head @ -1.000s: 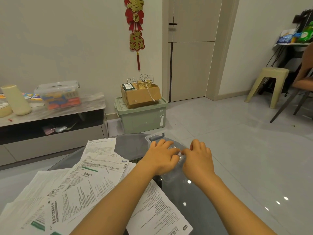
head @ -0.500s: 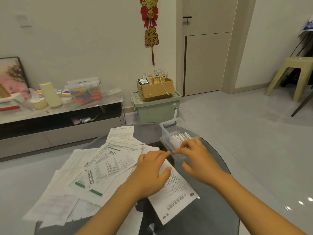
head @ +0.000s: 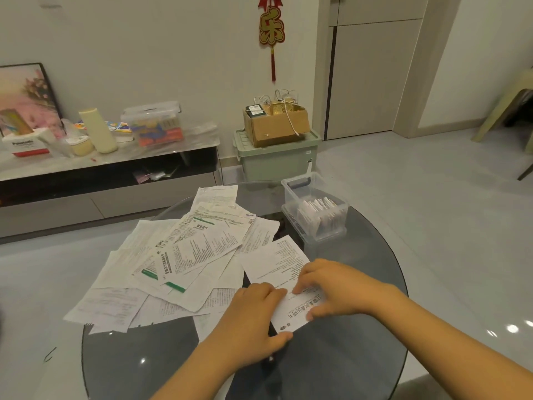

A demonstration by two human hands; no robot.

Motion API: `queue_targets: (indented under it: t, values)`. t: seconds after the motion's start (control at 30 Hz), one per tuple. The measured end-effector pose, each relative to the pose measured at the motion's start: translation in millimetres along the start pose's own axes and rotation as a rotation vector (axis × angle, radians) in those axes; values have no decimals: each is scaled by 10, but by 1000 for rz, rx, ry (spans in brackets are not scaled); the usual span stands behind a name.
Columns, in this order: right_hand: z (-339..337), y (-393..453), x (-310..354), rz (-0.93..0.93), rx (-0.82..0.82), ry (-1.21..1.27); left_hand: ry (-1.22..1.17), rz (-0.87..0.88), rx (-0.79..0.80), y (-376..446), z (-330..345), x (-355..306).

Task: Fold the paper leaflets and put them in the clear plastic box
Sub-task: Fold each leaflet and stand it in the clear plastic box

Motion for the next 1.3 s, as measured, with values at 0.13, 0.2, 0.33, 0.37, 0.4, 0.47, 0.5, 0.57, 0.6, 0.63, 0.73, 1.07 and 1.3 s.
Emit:
queue_targets:
  t: [0.13,0.2,0.33,0.37,0.4,0.47,0.5,0.57,0.6,0.63,0.73,1.07,1.3]
  values:
    - [-21,6,15,5,12,-26,48,17,-61,78,12,21]
    - [-26,16,24,-3,1,-48,50,21,-97,91,21,42]
    - [-12,9,25,-30,-25,-84,37,10,-158,127,42,75]
    - [5,3,28,-33,-22,-90,29,6,-170,134,49,77]
    - [2,3,34,-36,-27,-92,21,4,-183,141,40,82]
    - [-6,0,35,-34,-46,-63,-14,-8,-190,130,47,95]
    - [-21,-4,26,-22,-60,-35,-35,-11,-184,117,48,99]
    - [-49,-23,15,-4,-67,30,-74,-9,-164,73,42,97]
    - [-68,-30,16,-5,-68,62,-87,-3,-153,60,23,93]
    - [-69,-39,21,-5,-66,108,-108,-7,-144,47,10,90]
    - [-109,-41,72,-11,-103,244,-304,-110,-155,39,-60,131]
    - [-56,82,-68,207,-177,328,-519,-359,-294,63,-85,331]
    - [76,161,-95,285,-66,311,-400,-293,-262,107,-36,299]
Point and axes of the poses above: each hand's wrist, its own y-axis towards the middle knuckle, its own z-axis out of the palm, x = y × z, the point moved 4 cm from there along y, towards the middle knuckle, and after that the axes turned 6 degrees about z, right-handed, at the moved point
